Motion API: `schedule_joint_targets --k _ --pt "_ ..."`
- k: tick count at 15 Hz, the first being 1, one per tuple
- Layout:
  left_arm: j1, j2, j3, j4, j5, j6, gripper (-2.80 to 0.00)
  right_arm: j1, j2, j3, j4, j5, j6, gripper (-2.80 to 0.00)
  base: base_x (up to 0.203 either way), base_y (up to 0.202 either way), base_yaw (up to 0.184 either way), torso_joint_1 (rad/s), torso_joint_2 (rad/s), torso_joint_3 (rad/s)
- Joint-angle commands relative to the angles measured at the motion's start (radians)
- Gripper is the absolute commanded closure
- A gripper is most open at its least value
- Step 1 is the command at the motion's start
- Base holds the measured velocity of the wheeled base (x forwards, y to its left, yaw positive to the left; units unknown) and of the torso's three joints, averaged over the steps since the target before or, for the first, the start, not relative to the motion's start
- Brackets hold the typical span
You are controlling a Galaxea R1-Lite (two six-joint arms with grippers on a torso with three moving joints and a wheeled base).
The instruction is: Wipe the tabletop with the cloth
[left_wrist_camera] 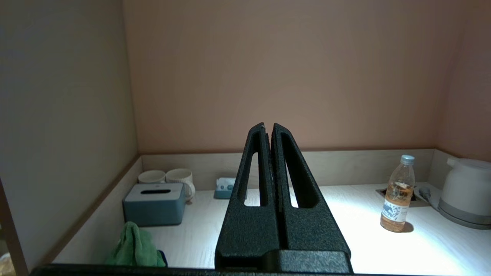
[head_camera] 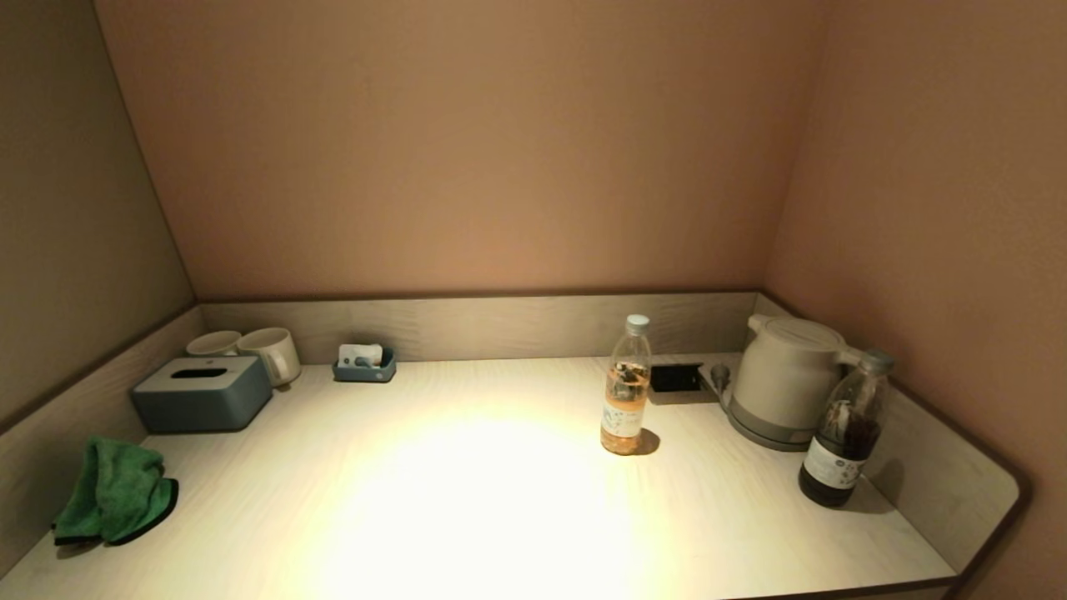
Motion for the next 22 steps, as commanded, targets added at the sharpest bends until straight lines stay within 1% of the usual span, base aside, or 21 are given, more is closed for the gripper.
schedule_joint_targets --k 1,2,3,4,5,6,7,8,9,10,14,17,19,20,22 --pt "-0.061 -0.004 -0.04 0.019 0.008 0.01 0.0 0.001 0.001 0.0 -0.001 0.0 0.0 0.0 0.0 0.0 0.0 0.0 0.0 0.0" --pt "-0.13 -0.001 -0.071 0.063 0.039 0.016 0.0 -0.001 0.001 0.0 -0.001 0.0 0.0 0.0 0.0 0.0 0.0 0.0 0.0 0.0" --pt "-0.206 -0.004 -0.09 0.119 0.089 0.02 0.0 0.0 0.001 0.0 -0.001 0.0 0.0 0.0 0.0 0.0 0.0 0.0 0.0 0.0" --pt "-0.253 -0.009 -0.101 0.178 0.168 0.021 0.0 0.001 0.001 0.0 -0.001 0.0 0.0 0.0 0.0 0.0 0.0 0.0 0.0 0.0" --pt "-0.262 -0.011 -0.082 0.191 0.245 0.024 0.0 0.001 0.001 0.0 -0.001 0.0 0.0 0.0 0.0 0.0 0.0 0.0 0.0 0.0" --pt "-0.261 -0.012 -0.071 0.198 0.269 0.031 0.0 -0.001 0.001 0.0 -0.001 0.0 0.0 0.0 0.0 0.0 0.0 0.0 0.0 0.0" --pt "-0.261 -0.012 -0.072 0.199 0.271 0.033 0.0 -0.001 0.001 0.0 -0.001 0.0 0.0 0.0 0.0 0.0 0.0 0.0 0.0 0.0" --pt "-0.239 -0.004 -0.076 0.203 0.27 0.041 0.0 0.001 0.001 0.0 -0.001 0.0 0.0 0.0 0.0 0.0 0.0 0.0 0.0 0.0" --pt "-0.196 0.007 -0.078 0.203 0.268 0.044 0.0 0.001 0.001 0.0 -0.001 0.0 0.0 0.0 0.0 0.0 0.0 0.0 0.0 0.0" --pt "-0.169 0.014 -0.074 0.201 0.263 0.045 0.0 0.001 0.001 0.0 -0.001 0.0 0.0 0.0 0.0 0.0 0.0 0.0 0.0 0.0" --pt "-0.167 -0.007 -0.051 0.204 0.259 0.043 0.0 0.001 0.001 0.0 -0.001 0.0 0.0 0.0 0.0 0.0 0.0 0.0 0.0 0.0" --pt "-0.162 -0.079 0.083 0.195 0.266 0.037 0.0 0.001 0.001 0.0 -0.001 0.0 0.0 0.0 0.0 0.0 0.0 0.0 0.0 0.0" --pt "-0.161 -0.087 0.142 0.176 0.286 0.015 0.0 0.001 0.001 0.0 -0.001 0.0 0.0 0.0 0.0 0.0 0.0 0.0 0.0 0.0" --pt "-0.161 -0.087 0.177 0.15 0.301 0.01 0.0 0.001 0.001 0.0 -0.001 0.0 0.0 0.0 0.0 0.0 0.0 0.0 0.0 0.0" --pt "-0.162 -0.087 0.273 0.035 0.34 0.013 0.0 0.001 0.001 0.0 -0.001 0.0 0.0 0.0 0.0 0.0 0.0 0.0 0.0 0.0"
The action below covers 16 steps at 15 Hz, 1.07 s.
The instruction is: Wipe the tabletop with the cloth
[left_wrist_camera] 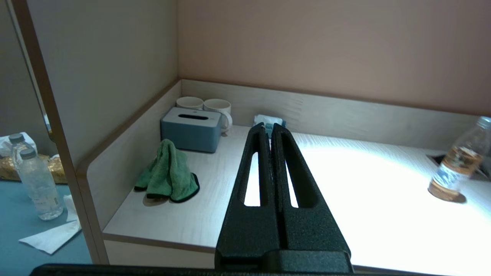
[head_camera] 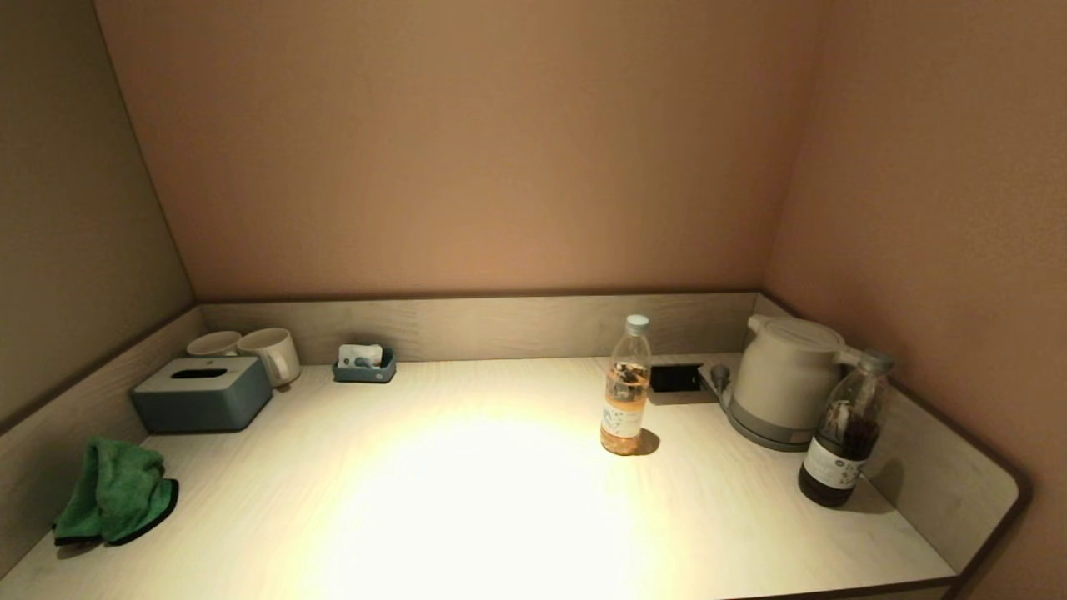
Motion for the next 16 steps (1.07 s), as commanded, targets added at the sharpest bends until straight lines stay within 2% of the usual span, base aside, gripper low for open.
schedule_joint_targets --k 1,3,6,11,13,16 --pt "0.0 -0.006 0.129 -0.103 0.032 0.007 0.0 0.0 0.001 0.0 0.0 0.0 0.0 0.0 0.0 0.0 0.0 0.0 0.0 0.0" --pt "-0.003 -0.033 0.211 -0.177 0.038 0.024 0.0 0.0 0.001 0.0 0.0 0.0 0.0 0.0 0.0 0.0 0.0 0.0 0.0 0.0" --pt "-0.006 -0.111 0.256 -0.2 -0.039 0.045 0.0 0.0 0.001 0.0 0.0 0.0 0.0 0.0 0.0 0.0 0.0 0.0 0.0 0.0" --pt "-0.006 -0.208 0.356 -0.205 -0.145 0.169 0.0 0.0 0.001 0.0 0.0 0.0 0.0 0.0 0.0 0.0 0.0 0.0 0.0 0.0" --pt "-0.006 -0.208 0.426 -0.215 -0.154 0.205 0.0 0.0 0.001 0.0 0.0 0.0 0.0 0.0 0.0 0.0 0.0 0.0 0.0 0.0" --pt "-0.006 -0.208 0.471 -0.275 -0.155 0.22 0.0 0.0 0.001 0.0 0.0 0.0 0.0 0.0 0.0 0.0 0.0 0.0 0.0 0.0"
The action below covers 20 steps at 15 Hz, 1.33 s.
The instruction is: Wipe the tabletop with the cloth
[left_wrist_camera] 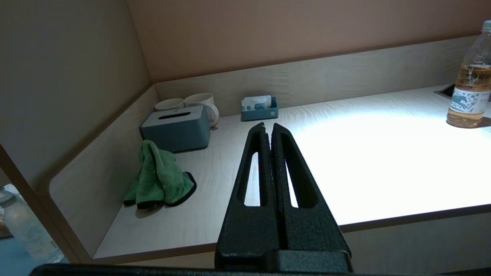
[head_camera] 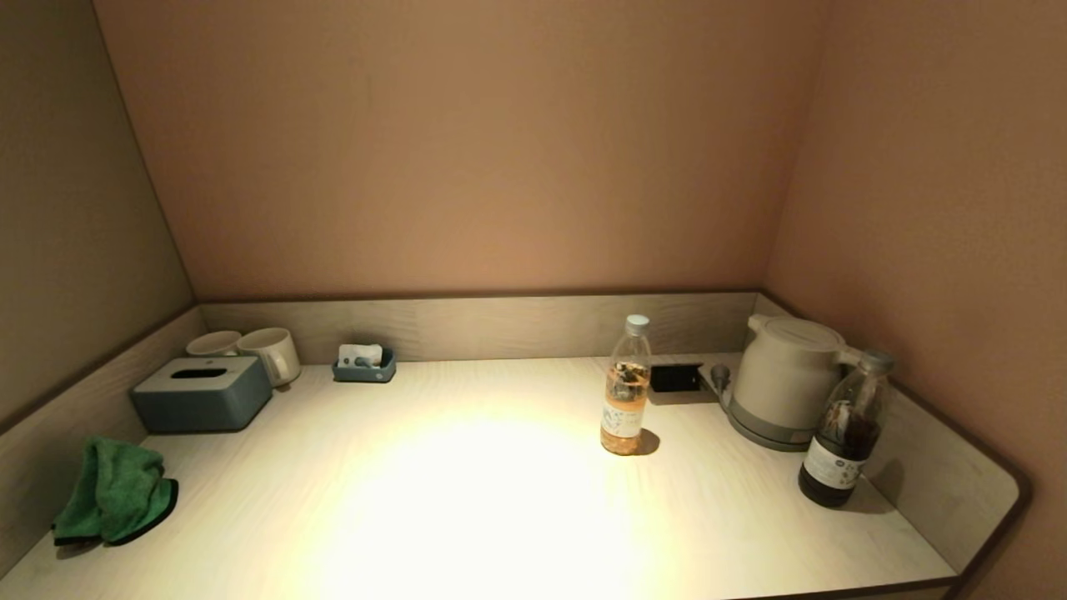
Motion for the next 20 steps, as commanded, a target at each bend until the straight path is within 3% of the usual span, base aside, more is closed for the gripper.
schedule_joint_targets --k 1,3,9,17,19,20 --pt "0.001 -0.004 0.057 -0.048 0.0 0.011 0.0 0.0 0.001 0.0 0.0 0.0 0.0 0.0 0.0 0.0 0.0 0.0 0.0 0.0" --pt "0.001 -0.004 0.098 -0.101 0.003 0.026 0.0 0.0 0.001 0.0 0.0 0.0 0.0 0.0 0.0 0.0 0.0 0.0 0.0 0.0" --pt "-0.001 -0.004 0.163 -0.107 0.012 0.019 0.0 0.0 0.001 0.0 0.0 0.0 0.0 0.0 0.0 0.0 0.0 0.0 0.0 0.0" --pt "-0.001 -0.004 0.167 -0.039 0.025 -0.018 0.0 0.0 0.001 0.0 0.0 0.0 0.0 0.0 0.0 0.0 0.0 0.0 0.0 0.0" --pt "-0.001 -0.004 0.167 -0.035 0.037 -0.047 0.0 0.0 0.001 0.0 0.0 0.0 0.0 0.0 0.0 0.0 0.0 0.0 0.0 0.0" --pt "-0.001 -0.004 0.167 -0.03 0.056 -0.101 0.0 0.0 0.001 0.0 0.0 0.0 0.0 0.0 0.0 0.0 0.0 0.0 0.0 0.0"
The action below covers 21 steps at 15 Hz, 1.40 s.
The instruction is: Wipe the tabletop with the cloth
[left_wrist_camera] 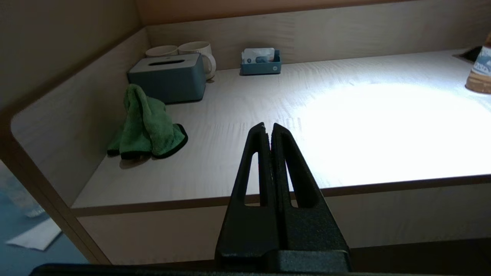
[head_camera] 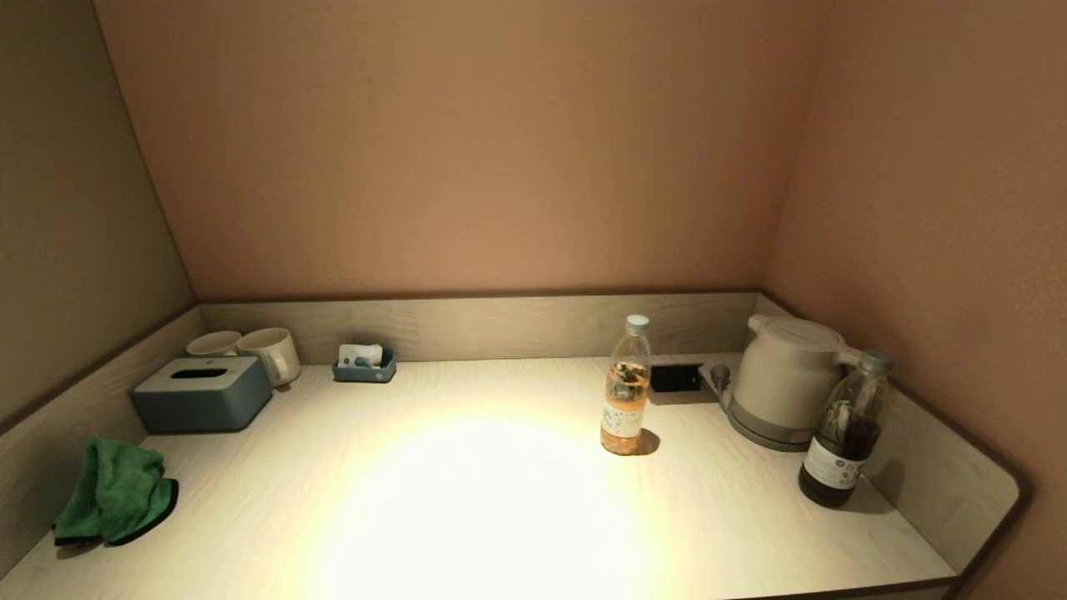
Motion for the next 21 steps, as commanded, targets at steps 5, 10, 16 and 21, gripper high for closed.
schedule_joint_targets --k 5,10,16,21 --pt "0.0 -0.001 0.0 0.008 0.028 -0.062 0.0 0.0 0.001 0.0 0.0 0.001 0.0 0.0 0.0 0.0 0.0 0.0 0.0 0.0" --pt "0.0 -0.001 0.0 0.008 0.028 -0.062 0.0 0.0 0.001 0.0 0.0 0.001 0.0 0.0 0.0 0.0 0.0 0.0 0.0 0.0" --pt "0.0 -0.003 0.0 0.008 0.028 -0.062 0.0 0.0 0.001 0.0 0.0 0.001 0.0 0.0 0.0 0.0 0.0 0.0 0.0 0.0" --pt "0.0 -0.003 0.0 0.008 0.028 -0.062 0.0 0.0 0.001 0.0 0.0 0.001 0.0 0.0 0.0 0.0 0.0 0.0 0.0 0.0"
